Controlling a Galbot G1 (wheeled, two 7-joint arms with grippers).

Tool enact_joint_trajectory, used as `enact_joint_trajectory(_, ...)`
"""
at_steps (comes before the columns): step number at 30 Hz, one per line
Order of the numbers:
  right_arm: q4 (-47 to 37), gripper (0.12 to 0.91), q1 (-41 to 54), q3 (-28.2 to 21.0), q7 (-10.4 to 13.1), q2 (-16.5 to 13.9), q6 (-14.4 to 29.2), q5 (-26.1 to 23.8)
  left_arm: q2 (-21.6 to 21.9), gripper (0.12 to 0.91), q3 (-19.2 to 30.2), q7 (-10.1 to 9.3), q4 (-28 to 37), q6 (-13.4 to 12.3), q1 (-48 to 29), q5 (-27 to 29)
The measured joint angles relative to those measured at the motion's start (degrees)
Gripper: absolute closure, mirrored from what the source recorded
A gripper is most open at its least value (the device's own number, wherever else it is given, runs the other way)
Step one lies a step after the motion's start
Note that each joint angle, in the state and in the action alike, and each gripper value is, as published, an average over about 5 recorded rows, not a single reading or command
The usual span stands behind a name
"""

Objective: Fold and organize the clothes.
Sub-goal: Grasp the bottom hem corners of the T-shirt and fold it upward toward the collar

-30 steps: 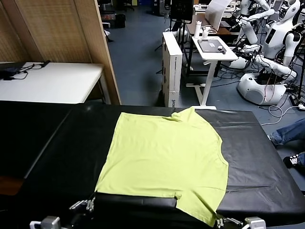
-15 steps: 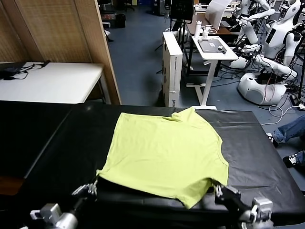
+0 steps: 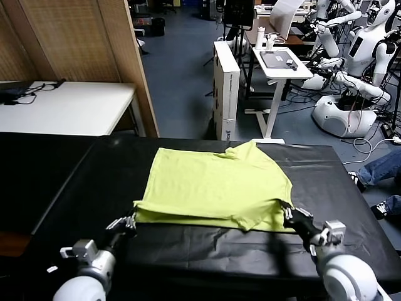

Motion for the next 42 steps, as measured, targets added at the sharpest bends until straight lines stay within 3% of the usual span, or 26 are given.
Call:
enact_joint_trajectory(13, -7.43, 0.885, 6.45, -3.18, 0.61, 2.22, 0.06, -1.75, 2.16, 0.884, 2.53, -0.23, 6.78, -0.02, -6.74, -0.67)
enact_joint_trajectory(30, -8.49, 0.879, 6.69, -2.52, 0.90, 2.50, -0.40, -1.86, 5.13, 0.884, 6.03, -0.30, 11.28, 0.20, -13.21, -1.72)
enact_joint_trajectory(33, -8.34, 0.791, 6.38, -2.28, 0.52, 2.53, -1.32, -1.72, 5.68, 0.884, 6.91, -0.26, 12.42, 0.21, -14.68, -1.84)
enact_joint_trajectory(39, -6.73, 0.428, 5.07, -1.00, -0.84, 2.09, -4.16, -1.25, 6.12, 0.884, 8.20, -0.60, 14.35, 0.75, -16.90, -1.94)
enact_joint_trajectory(42, -5.24, 0.248, 4.02, -0.05, -2.03, 1.31, -6.41, -0.36, 6.10, 0.824, 8.35, -0.78, 14.47, 1.03, -17.24, -1.98)
